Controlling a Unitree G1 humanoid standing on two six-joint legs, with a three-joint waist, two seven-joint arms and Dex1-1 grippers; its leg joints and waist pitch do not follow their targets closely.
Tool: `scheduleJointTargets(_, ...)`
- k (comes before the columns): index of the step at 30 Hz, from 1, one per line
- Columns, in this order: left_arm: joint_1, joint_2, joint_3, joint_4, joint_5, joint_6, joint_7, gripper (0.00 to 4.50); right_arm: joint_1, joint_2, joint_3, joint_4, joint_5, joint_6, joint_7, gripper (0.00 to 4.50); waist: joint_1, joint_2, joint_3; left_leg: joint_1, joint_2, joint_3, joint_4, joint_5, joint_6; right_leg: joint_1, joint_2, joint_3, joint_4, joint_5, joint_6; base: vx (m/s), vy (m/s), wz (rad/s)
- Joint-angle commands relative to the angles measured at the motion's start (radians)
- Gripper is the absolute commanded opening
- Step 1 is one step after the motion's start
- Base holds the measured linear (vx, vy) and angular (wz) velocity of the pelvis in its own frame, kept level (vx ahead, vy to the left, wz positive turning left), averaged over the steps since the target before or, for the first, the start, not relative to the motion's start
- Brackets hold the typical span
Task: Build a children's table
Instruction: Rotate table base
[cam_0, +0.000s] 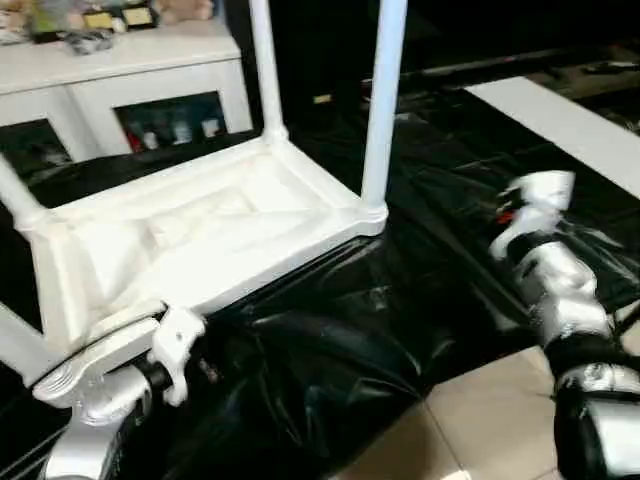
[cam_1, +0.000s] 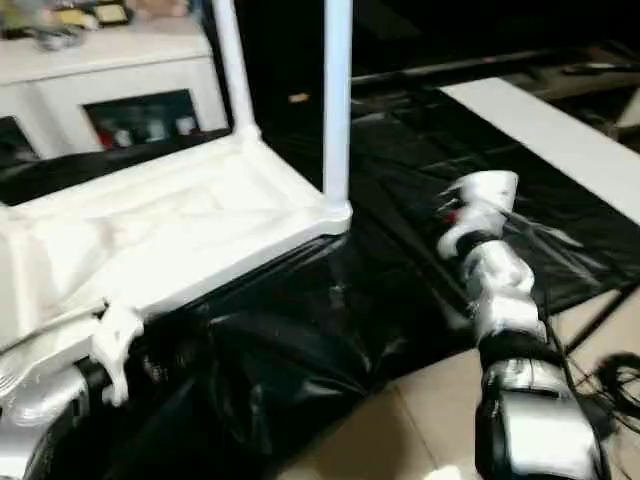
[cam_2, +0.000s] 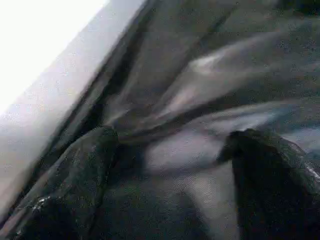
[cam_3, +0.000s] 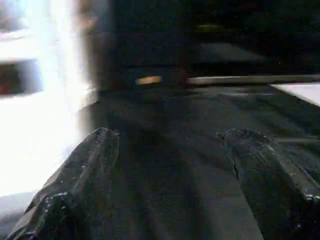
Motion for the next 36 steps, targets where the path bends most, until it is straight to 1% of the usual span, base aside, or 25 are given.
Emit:
scheduleJointTargets(1,0.002,0.001,-0.007,-0.097,-0.069,0.057,-0.051,4.46,0.042,0.030,0.081,-0.091,0.013,0.036,0.138,3.74,0.008,-0.004,-0.051,0.029,0.031,-0.019,-0.078,-0.502,-0.020,0.012,-0.017,0.015,-0.097,-0.392,-0.166,0.000,0.000,0.00)
scheduleJointTargets(2,0.006,0.003,-0.013,-0.133,-0.100,0.089,-0.072,4.46,0.054,0.037,0.098,-0.115,0.023,0.042,0.169,3.74,0.010,-0.008,-0.052,0.029,0.032,-0.017,-0.078,-0.497,-0.017,0.012,-0.017,0.016,-0.092,-0.366,-0.183,0.000,0.000,0.00)
scheduleJointTargets(5,0.019,0.031,-0.038,-0.241,-0.178,0.184,-0.127,4.46,0.067,0.058,0.135,-0.148,0.033,0.042,0.214,3.74,0.016,-0.003,-0.054,0.030,0.033,-0.012,-0.077,-0.457,-0.009,0.014,-0.016,0.018,-0.082,-0.308,-0.212,0.000,0.000,0.00)
scheduleJointTargets(7,0.026,0.048,-0.045,-0.305,-0.224,0.242,-0.148,4.46,0.057,0.082,0.137,-0.140,0.023,0.034,0.222,3.74,0.019,-0.002,-0.054,0.032,0.031,-0.009,-0.075,-0.438,-0.006,0.012,-0.015,0.020,-0.080,-0.293,-0.220,0.000,0.000,0.00)
scheduleJointTargets(10,0.035,0.035,-0.020,-0.334,-0.261,0.259,-0.135,4.46,0.051,0.111,0.127,-0.141,0.016,0.035,0.194,3.74,0.021,-0.001,-0.054,0.032,0.029,-0.009,-0.074,-0.412,-0.006,0.014,-0.016,0.021,-0.081,-0.286,-0.213,0.000,0.000,0.00)
scheduleJointTargets(11,0.055,0.029,0.009,-0.344,-0.290,0.275,-0.122,4.46,0.071,0.122,0.134,-0.182,0.027,0.054,0.195,3.74,0.022,0.003,-0.056,0.030,0.028,-0.010,-0.073,-0.393,-0.010,0.018,-0.015,0.021,-0.078,-0.257,-0.207,0.000,0.000,0.00)
scheduleJointTargets(13,0.068,0.032,0.021,-0.354,-0.308,0.290,-0.121,4.46,0.086,0.125,0.139,-0.211,0.032,0.066,0.197,3.74,0.023,0.001,-0.058,0.026,0.027,-0.010,-0.072,-0.355,-0.002,0.023,-0.011,0.020,-0.073,-0.203,-0.202,0.000,0.000,0.00)
scheduleJointTargets(14,0.107,0.056,0.047,-0.363,-0.357,0.333,-0.153,4.46,0.113,0.126,0.149,-0.252,0.039,0.080,0.205,3.74,0.025,0.003,-0.061,0.030,0.026,-0.009,-0.069,-0.341,0.002,0.023,-0.009,0.019,-0.071,-0.181,-0.203,0.000,0.000,0.00)
scheduleJointTargets(15,0.152,0.090,0.070,-0.362,-0.398,0.373,-0.198,4.46,0.133,0.125,0.151,-0.278,0.044,0.089,0.209,3.74,0.025,0.002,-0.061,0.029,0.025,-0.008,-0.067,-0.327,0.004,0.023,-0.008,0.020,-0.068,-0.160,-0.208,0.050,-0.001,-0.03)
scheduleJointTargets(16,0.160,0.096,0.073,-0.362,-0.404,0.380,-0.206,4.46,0.137,0.124,0.152,-0.282,0.045,0.091,0.210,3.74,0.027,0.009,-0.061,0.027,0.025,-0.010,-0.068,-0.321,0.008,0.024,-0.008,0.018,-0.065,-0.149,-0.211,0.050,-0.001,-0.03)
scheduleJointTargets(17,0.213,0.161,0.111,-0.306,-0.430,0.411,-0.285,4.46,0.160,0.124,0.148,-0.301,0.047,0.097,0.211,3.74,0.024,0.004,-0.061,0.024,0.022,-0.010,-0.067,-0.318,0.017,0.027,-0.004,0.015,-0.065,-0.143,-0.210,0.056,-0.004,-0.05)
scheduleJointTargets(19,0.221,0.178,0.128,-0.274,-0.435,0.413,-0.307,4.46,0.166,0.125,0.144,-0.304,0.047,0.099,0.209,3.74,0.023,0.008,-0.061,0.028,0.022,-0.007,-0.065,-0.307,0.027,0.024,-0.001,0.016,-0.066,-0.128,-0.219,0.000,0.000,0.00)
scheduleJointTargets(20,0.217,0.209,0.173,-0.175,-0.427,0.389,-0.342,4.46,0.179,0.128,0.139,-0.318,0.047,0.108,0.205,3.74,0.024,0.004,-0.058,0.031,0.024,-0.006,-0.067,-0.319,0.023,0.023,-0.002,0.017,-0.068,-0.137,-0.226,0.000,0.000,0.00)
scheduleJointTargets(21,0.217,0.209,0.173,-0.175,-0.427,0.389,-0.342,4.46,0.179,0.128,0.139,-0.318,0.047,0.108,0.205,3.74,0.029,0.007,-0.057,0.034,0.022,-0.004,-0.066,-0.328,0.021,0.020,-0.003,0.018,-0.071,-0.159,-0.225,0.000,0.000,0.00)
scheduleJointTargets(23,0.197,0.253,0.206,-0.039,-0.394,0.343,-0.381,4.46,0.189,0.134,0.140,-0.325,0.044,0.112,0.200,3.74,0.035,0.010,-0.054,0.038,0.027,-0.005,-0.072,-0.377,-0.006,0.018,-0.006,0.021,-0.073,-0.210,-0.213,0.000,0.000,0.00)
scheduleJointTargets(24,0.183,0.276,0.212,0.030,-0.374,0.317,-0.397,4.46,0.193,0.136,0.141,-0.327,0.042,0.113,0.197,3.74,0.036,0.010,-0.053,0.041,0.026,-0.006,-0.073,-0.387,-0.011,0.016,-0.006,0.022,-0.076,-0.227,-0.206,0.000,0.000,0.00)
scheduleJointTargets(25,0.171,0.298,0.213,0.089,-0.361,0.298,-0.410,4.46,0.198,0.138,0.144,-0.334,0.040,0.116,0.192,3.74,0.037,0.016,-0.052,0.044,0.024,-0.007,-0.074,-0.407,-0.022,0.014,-0.007,0.023,-0.078,-0.249,-0.192,0.000,0.000,0.00)
scheduleJointTargets(26,0.167,0.323,0.214,0.138,-0.347,0.280,-0.421,4.46,0.199,0.140,0.145,-0.335,0.039,0.118,0.188,3.74,0.037,0.015,-0.052,0.043,0.024,-0.008,-0.075,-0.414,-0.029,0.015,-0.009,0.023,-0.078,-0.258,-0.190,0.000,0.000,0.00)
scheduleJointTargets(27,0.176,0.348,0.216,0.161,-0.341,0.274,-0.432,4.46,0.203,0.143,0.147,-0.340,0.040,0.122,0.182,3.74,0.036,0.017,-0.052,0.044,0.029,-0.012,-0.081,-0.434,-0.045,0.016,-0.010,0.023,-0.075,-0.261,-0.186,0.000,0.000,0.00)
scheduleJointTargets(28,0.229,0.381,0.235,0.155,-0.337,0.263,-0.448,4.46,0.203,0.144,0.147,-0.337,0.038,0.121,0.176,3.74,0.035,0.018,-0.051,0.041,0.031,-0.016,-0.083,-0.458,-0.053,0.017,-0.014,0.023,-0.075,-0.270,-0.186,0.000,0.000,0.00)
scheduleJointTargets(29,0.283,0.412,0.256,0.145,-0.336,0.261,-0.463,4.46,0.201,0.146,0.146,-0.333,0.037,0.119,0.171,3.74,0.027,0.020,-0.046,0.034,0.031,-0.020,-0.090,-0.479,-0.057,0.022,-0.016,0.021,-0.074,-0.296,-0.183,0.000,0.000,0.00)
scheduleJointTargets(31,0.358,0.464,0.297,0.152,-0.320,0.246,-0.494,4.46,0.202,0.149,0.142,-0.332,0.036,0.121,0.164,3.74,0.018,0.021,-0.039,0.032,0.032,-0.022,-0.096,-0.533,-0.063,0.021,-0.020,0.021,-0.082,-0.377,-0.167,-0.003,0.008,-0.20)
scheduleJointTargets(33,0.382,0.498,0.330,0.179,-0.310,0.239,-0.512,4.46,0.208,0.150,0.140,-0.338,0.035,0.123,0.162,3.74,0.013,0.020,-0.034,0.038,0.031,-0.025,-0.096,-0.565,-0.064,0.016,-0.021,0.024,-0.092,-0.445,-0.154,0.000,0.000,0.00)
scheduleJointTargets(34,0.379,0.517,0.341,0.216,-0.308,0.221,-0.532,4.46,0.212,0.149,0.137,-0.341,0.035,0.125,0.161,3.74,0.011,0.018,-0.032,0.046,0.031,-0.023,-0.094,-0.574,-0.063,0.011,-0.022,0.027,-0.098,-0.480,-0.152,0.000,0.000,0.00)
scheduleJointTargets(36,0.370,0.547,0.368,0.274,-0.311,0.193,-0.558,4.46,0.221,0.147,0.135,-0.346,0.035,0.125,0.160,3.74,0.016,0.023,-0.037,0.056,0.032,-0.021,-0.089,-0.546,-0.061,0.007,-0.024,0.032,-0.101,-0.470,-0.159,0.000,0.000,0.00)
